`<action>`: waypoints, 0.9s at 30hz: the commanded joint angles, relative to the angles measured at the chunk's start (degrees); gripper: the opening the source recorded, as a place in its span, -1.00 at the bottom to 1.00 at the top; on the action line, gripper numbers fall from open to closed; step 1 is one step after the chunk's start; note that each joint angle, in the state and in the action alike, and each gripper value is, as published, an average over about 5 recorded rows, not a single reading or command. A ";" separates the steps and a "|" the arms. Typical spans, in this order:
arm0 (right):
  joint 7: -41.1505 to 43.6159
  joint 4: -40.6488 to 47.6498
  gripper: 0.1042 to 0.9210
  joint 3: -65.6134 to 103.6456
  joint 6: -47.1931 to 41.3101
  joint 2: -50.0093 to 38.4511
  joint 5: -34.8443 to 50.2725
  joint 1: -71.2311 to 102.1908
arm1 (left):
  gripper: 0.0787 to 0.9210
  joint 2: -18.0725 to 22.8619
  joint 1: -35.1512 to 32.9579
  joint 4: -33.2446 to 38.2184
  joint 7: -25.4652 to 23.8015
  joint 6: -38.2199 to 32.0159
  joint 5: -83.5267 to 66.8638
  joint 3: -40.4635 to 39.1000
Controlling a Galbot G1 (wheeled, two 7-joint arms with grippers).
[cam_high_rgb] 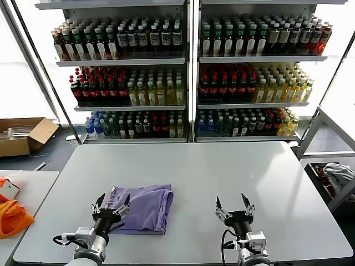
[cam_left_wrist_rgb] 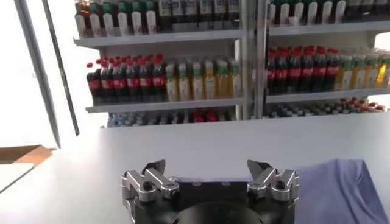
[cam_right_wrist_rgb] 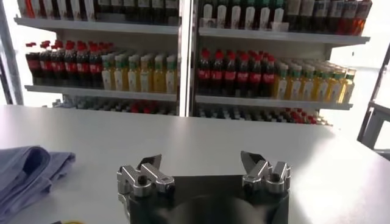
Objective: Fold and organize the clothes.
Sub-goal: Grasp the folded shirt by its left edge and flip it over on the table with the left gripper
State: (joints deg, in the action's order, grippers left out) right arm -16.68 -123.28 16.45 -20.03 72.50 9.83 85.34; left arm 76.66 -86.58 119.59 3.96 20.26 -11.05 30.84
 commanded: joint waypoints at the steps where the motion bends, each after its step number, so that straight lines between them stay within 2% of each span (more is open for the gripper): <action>1: 0.01 1.79 0.76 -1.50 -0.05 -0.07 0.18 -2.47 | 0.77 -1.74 -0.79 -2.42 -0.51 3.72 -4.02 3.96; 15: 0.04 0.83 0.76 -0.64 0.06 0.46 -0.34 -0.45 | 0.77 -3.65 2.34 -7.53 -0.54 7.13 -11.98 4.28; 27: 0.16 0.69 0.76 -0.77 0.09 0.78 -0.67 -0.20 | 0.77 -3.59 2.34 -8.14 -0.78 7.92 -13.62 3.89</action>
State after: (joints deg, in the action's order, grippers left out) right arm -16.54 -122.74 15.79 -19.99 73.28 9.15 85.14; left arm 73.29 -84.43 112.51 3.25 27.04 -22.21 34.43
